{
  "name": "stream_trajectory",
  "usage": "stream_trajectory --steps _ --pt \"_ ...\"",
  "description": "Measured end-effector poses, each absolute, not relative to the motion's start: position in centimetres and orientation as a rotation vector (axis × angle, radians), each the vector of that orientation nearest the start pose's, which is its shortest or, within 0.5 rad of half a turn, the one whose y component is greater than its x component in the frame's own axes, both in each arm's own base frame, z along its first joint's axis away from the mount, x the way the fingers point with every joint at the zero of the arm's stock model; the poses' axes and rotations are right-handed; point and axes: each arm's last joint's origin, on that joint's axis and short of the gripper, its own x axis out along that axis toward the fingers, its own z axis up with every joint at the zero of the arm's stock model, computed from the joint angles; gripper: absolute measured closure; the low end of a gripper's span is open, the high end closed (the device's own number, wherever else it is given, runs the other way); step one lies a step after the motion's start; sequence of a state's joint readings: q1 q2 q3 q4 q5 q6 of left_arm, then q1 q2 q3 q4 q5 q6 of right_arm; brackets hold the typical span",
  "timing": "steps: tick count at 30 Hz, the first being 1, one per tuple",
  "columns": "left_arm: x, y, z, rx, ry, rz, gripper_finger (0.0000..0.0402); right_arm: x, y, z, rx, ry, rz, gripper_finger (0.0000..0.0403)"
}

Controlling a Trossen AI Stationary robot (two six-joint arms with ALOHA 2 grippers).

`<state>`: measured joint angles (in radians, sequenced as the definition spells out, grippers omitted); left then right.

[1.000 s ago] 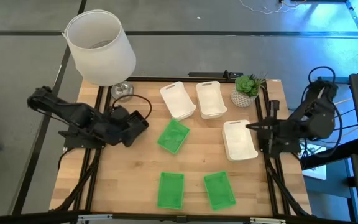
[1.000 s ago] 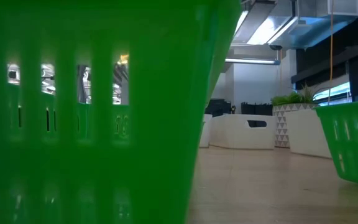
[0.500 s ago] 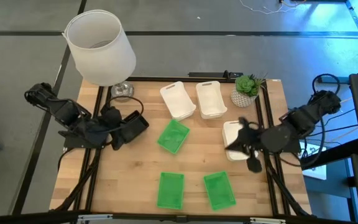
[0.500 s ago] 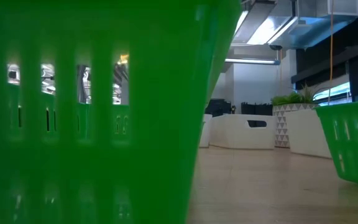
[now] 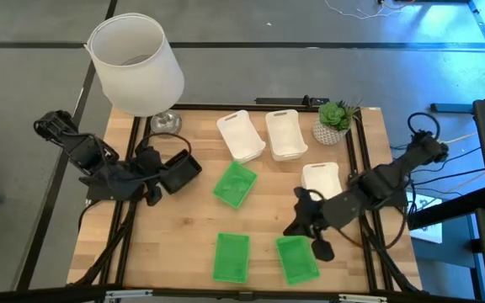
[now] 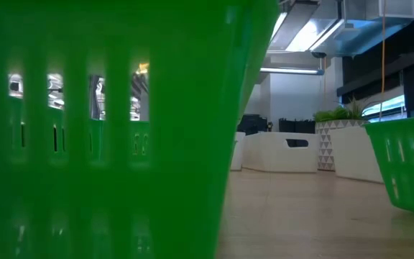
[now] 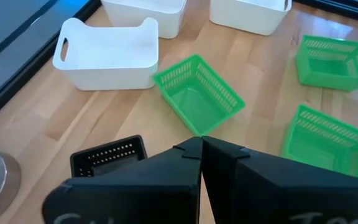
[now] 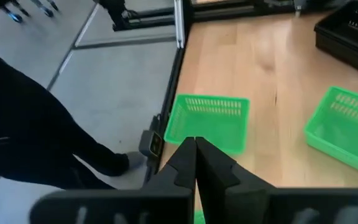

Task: Stack baskets by color
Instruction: Stack the right green bin on the top green bin

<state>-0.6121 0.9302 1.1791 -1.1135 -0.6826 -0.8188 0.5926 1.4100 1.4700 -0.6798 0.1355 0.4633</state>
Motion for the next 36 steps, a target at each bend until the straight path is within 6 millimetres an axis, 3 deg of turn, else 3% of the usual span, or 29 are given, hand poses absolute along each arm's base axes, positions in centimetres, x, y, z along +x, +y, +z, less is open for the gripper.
stream_trajectory --steps 5,10,14,24,29,36 --pt "12.7 -6.9 36.5 -0.258 0.595 0.330 0.0402 25.5 16.5 37.6 0.217 0.692 0.212 0.0400" --pt "12.7 -6.9 36.5 -0.263 0.594 0.332 0.0402 25.2 16.1 38.2 0.329 0.803 0.064 0.0401" --pt "12.7 -6.9 36.5 -0.265 0.593 0.332 0.0402 25.4 16.2 38.2 0.465 0.852 0.042 0.0396" --pt "12.8 -6.9 36.6 -0.271 0.588 0.330 0.0402 25.6 15.7 38.1 0.499 0.889 0.068 0.0303" --pt "12.8 -6.9 36.6 -0.275 0.588 0.331 0.0402 25.1 15.1 37.0 0.404 0.990 -0.014 0.0256" --pt "12.8 -6.9 36.6 -0.272 0.588 0.331 0.0402 26.9 16.5 33.7 0.086 1.132 0.107 0.0250"
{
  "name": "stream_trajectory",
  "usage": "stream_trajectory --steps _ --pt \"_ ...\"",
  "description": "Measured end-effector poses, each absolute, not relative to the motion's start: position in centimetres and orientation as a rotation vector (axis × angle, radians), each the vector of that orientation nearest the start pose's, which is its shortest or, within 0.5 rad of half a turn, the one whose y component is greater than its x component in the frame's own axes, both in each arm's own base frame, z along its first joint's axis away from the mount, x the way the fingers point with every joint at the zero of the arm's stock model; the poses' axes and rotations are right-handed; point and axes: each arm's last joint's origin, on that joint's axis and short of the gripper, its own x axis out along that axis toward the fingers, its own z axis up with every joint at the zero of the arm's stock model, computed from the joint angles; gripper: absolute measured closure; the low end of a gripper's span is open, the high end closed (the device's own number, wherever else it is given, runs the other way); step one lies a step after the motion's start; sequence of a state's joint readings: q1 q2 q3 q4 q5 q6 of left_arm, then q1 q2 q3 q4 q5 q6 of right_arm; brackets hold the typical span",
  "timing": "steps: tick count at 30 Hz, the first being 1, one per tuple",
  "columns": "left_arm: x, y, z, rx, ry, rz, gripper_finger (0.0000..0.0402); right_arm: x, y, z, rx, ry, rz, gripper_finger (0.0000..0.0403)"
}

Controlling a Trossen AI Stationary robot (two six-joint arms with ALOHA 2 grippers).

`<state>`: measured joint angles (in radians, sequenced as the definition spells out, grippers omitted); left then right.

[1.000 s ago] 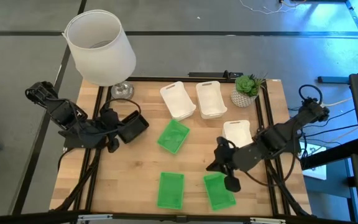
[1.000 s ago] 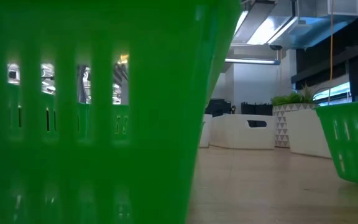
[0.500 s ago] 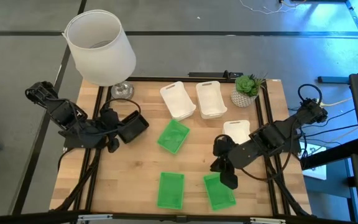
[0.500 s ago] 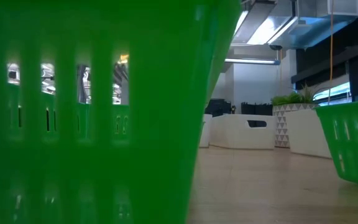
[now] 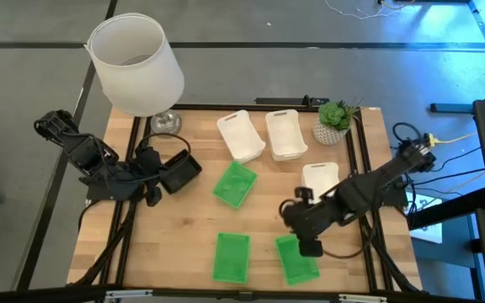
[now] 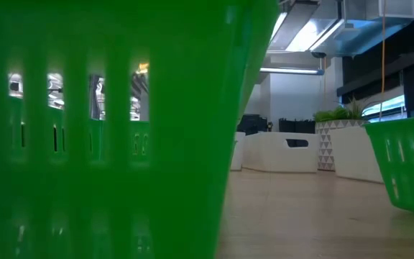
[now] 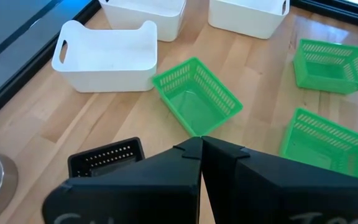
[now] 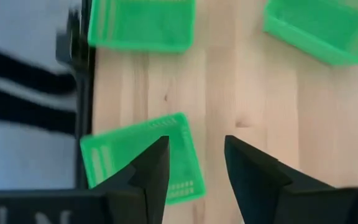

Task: Stack baskets by color
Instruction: Stack the right green bin on the top green bin

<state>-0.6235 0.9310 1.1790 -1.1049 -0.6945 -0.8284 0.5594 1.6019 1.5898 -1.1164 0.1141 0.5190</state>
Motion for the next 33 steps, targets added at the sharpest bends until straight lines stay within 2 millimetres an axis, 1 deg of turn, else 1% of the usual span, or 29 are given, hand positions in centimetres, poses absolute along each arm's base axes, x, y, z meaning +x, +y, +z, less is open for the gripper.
stream_trajectory --steps 3,6,10,15,27,33 --pt "12.8 -6.9 36.6 -0.256 0.592 0.325 0.0402 28.0 17.3 31.8 -0.016 1.205 0.202 0.0250" --pt "12.8 -7.0 36.5 -0.229 0.607 0.302 0.0402 29.0 18.1 29.9 -0.080 1.264 0.254 0.0250" --pt "12.8 -7.0 36.5 -0.230 0.615 0.291 0.0402 30.1 18.8 27.6 -0.124 1.329 0.252 0.0250" --pt "12.8 -7.0 36.5 -0.234 0.622 0.282 0.0402 31.0 19.3 25.2 -0.148 1.393 0.232 0.0250" --pt "12.8 -7.1 36.5 -0.240 0.630 0.271 0.0402 31.9 19.8 22.5 -0.182 1.461 0.213 0.0250" --pt "12.8 -7.1 36.5 -0.241 0.630 0.272 0.0402 31.4 19.5 20.7 -0.200 1.507 0.198 0.0250"
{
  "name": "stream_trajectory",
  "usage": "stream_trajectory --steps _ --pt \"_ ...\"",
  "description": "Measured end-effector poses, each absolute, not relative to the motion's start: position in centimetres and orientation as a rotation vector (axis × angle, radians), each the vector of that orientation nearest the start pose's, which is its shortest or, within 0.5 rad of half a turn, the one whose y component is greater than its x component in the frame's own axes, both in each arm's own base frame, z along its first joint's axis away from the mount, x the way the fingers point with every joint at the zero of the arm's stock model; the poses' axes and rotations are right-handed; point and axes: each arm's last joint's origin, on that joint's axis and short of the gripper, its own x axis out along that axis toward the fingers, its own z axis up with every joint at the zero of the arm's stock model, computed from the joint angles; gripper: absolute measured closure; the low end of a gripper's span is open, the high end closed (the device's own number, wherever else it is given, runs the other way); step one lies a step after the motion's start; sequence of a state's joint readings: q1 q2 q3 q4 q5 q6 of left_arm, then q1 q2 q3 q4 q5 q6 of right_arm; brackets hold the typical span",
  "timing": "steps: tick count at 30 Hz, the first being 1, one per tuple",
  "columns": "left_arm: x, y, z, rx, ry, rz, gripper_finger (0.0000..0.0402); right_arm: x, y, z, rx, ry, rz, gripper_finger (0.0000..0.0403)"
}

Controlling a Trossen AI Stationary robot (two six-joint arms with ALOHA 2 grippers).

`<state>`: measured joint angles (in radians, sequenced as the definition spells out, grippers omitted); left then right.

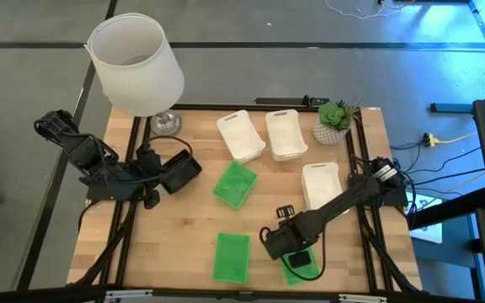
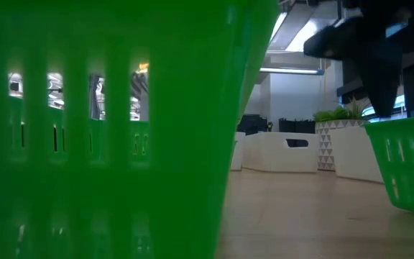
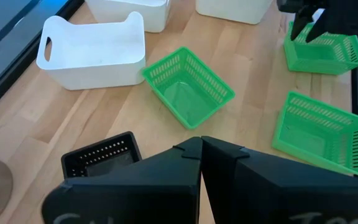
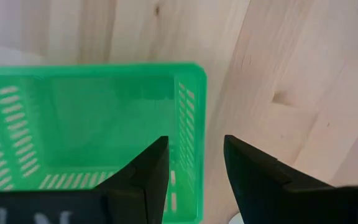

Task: Stack baskets by color
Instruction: Stack the right green bin on the top green bin

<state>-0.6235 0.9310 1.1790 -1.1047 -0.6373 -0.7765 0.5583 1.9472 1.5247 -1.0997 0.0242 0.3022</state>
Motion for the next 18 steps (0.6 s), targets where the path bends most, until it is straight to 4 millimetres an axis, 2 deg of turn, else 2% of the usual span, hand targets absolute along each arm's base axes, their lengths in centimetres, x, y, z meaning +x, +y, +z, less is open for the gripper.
stream_trajectory --steps 11,18 --pt "12.8 -7.1 36.5 -0.242 0.630 0.272 0.0402 31.0 19.2 17.1 -0.160 1.477 0.177 0.0253" --pt "12.8 -7.1 36.5 -0.247 0.629 0.274 0.0402 32.0 18.5 16.9 -0.101 1.417 0.155 0.0309"
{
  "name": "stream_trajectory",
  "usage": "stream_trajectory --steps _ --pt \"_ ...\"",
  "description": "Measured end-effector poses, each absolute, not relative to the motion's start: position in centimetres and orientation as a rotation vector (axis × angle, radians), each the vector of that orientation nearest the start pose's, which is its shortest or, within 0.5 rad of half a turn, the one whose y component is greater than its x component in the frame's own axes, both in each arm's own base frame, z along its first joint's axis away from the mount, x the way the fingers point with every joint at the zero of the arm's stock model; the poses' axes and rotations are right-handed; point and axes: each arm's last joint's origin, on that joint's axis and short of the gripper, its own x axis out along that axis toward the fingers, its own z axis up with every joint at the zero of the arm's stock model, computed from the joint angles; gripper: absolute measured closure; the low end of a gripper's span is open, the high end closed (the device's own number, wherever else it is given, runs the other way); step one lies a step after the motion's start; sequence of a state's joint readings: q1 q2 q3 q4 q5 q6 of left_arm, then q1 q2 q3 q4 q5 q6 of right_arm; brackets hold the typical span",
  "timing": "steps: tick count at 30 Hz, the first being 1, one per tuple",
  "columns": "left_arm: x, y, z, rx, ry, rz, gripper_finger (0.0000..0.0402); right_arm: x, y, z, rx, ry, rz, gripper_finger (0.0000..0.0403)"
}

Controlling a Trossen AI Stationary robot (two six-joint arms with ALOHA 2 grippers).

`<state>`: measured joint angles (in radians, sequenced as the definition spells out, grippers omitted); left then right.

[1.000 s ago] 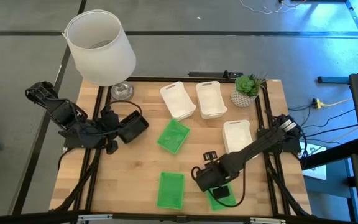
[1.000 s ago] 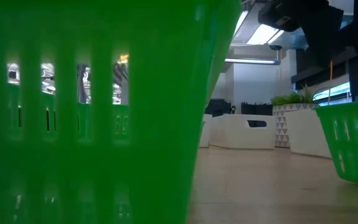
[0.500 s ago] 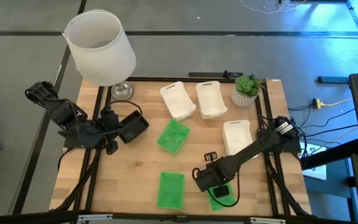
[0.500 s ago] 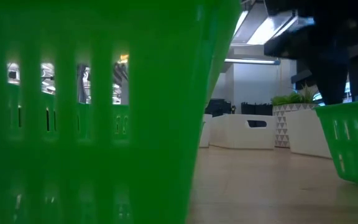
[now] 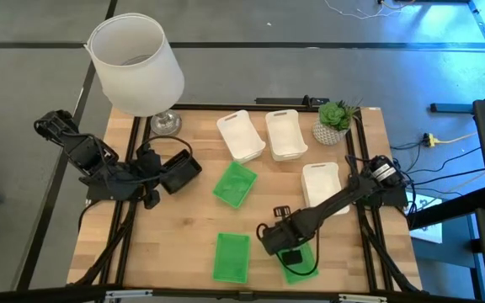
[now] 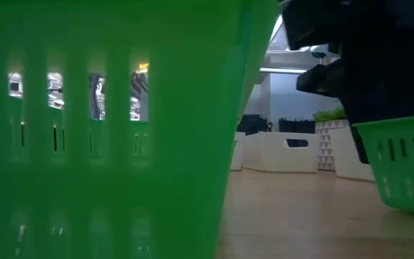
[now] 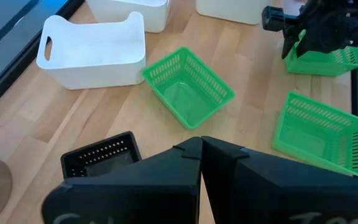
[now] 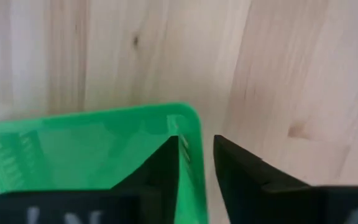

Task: Stack baskets by color
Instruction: Stack the right green bin on the top green bin

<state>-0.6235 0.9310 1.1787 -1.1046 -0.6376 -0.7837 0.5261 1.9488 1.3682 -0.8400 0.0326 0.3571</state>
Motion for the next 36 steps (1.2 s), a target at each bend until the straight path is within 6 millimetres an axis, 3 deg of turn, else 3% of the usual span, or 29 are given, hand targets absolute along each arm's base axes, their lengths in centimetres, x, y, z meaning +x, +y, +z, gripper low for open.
stream_trajectory --steps 6,14,22,30,33,36 --pt "12.8 -7.1 36.5 -0.248 0.629 0.275 0.0402 32.9 17.2 16.9 -0.059 1.405 0.127 0.0389" --pt "12.8 -7.1 36.5 -0.248 0.629 0.274 0.0402 33.9 15.0 17.5 0.032 1.440 0.076 0.0397" --pt "12.8 -7.1 36.5 -0.247 0.630 0.274 0.0402 36.0 12.0 23.5 0.194 1.481 -0.077 0.0399" --pt "12.8 -7.1 36.5 -0.242 0.630 0.273 0.0402 39.3 7.1 30.1 0.292 1.198 -0.214 0.0401" --pt "12.8 -7.0 36.5 -0.242 0.630 0.273 0.0402 40.8 4.6 31.2 0.300 1.037 -0.283 0.0401" --pt "12.8 -7.0 36.5 -0.243 0.630 0.273 0.0402 41.7 2.4 30.7 0.323 0.967 -0.320 0.0401"
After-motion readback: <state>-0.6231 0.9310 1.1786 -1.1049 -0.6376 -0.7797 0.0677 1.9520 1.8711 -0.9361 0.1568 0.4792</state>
